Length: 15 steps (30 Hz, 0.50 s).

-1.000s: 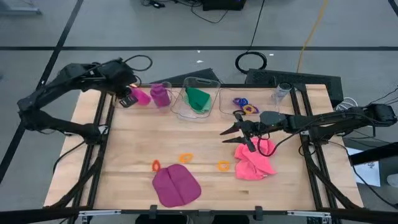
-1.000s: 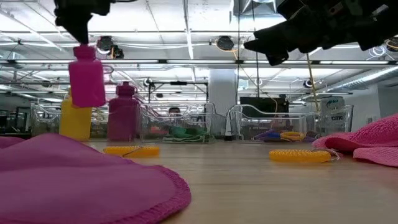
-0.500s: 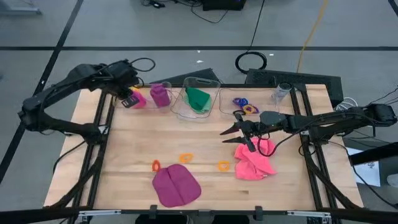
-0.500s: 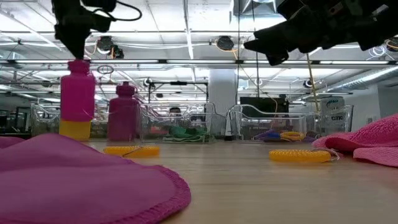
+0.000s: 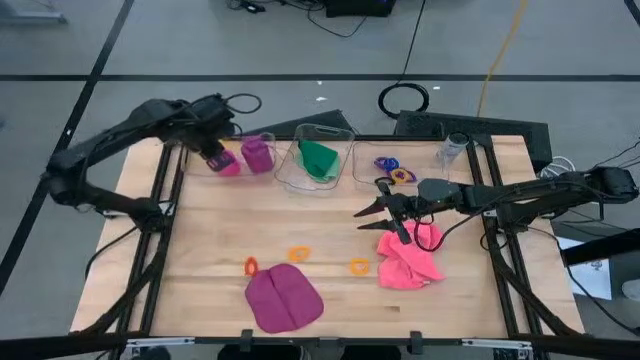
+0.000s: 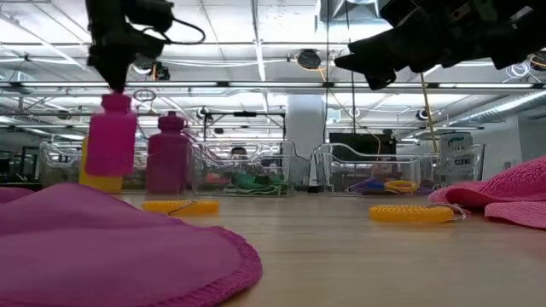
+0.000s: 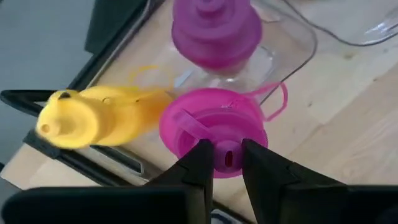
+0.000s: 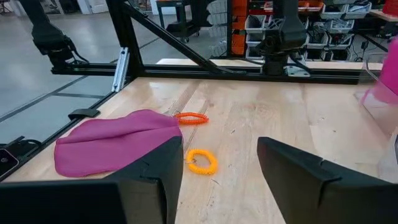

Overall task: Pick & Place Sports Items
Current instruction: Put the pink water bottle into the left transparent bin

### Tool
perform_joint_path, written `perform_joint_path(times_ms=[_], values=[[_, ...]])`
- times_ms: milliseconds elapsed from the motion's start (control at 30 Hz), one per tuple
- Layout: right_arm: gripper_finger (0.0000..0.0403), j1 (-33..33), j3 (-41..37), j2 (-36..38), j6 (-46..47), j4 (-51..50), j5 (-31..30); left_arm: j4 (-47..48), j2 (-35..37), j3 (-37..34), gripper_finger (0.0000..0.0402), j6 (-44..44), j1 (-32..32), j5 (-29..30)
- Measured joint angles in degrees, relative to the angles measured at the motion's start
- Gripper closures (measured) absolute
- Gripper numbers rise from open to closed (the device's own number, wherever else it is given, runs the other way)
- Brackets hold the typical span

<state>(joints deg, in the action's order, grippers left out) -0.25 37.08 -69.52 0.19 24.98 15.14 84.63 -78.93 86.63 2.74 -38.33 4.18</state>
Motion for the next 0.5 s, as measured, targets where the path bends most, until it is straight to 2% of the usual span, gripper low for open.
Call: perform_joint_path(times_ms=[500], values=[[0.0259, 0.0, 0.0, 0.0, 0.0, 0.0, 0.0, -4.1, -5.0, 0.0, 0.0354, 3.0, -0.3, -2.8]])
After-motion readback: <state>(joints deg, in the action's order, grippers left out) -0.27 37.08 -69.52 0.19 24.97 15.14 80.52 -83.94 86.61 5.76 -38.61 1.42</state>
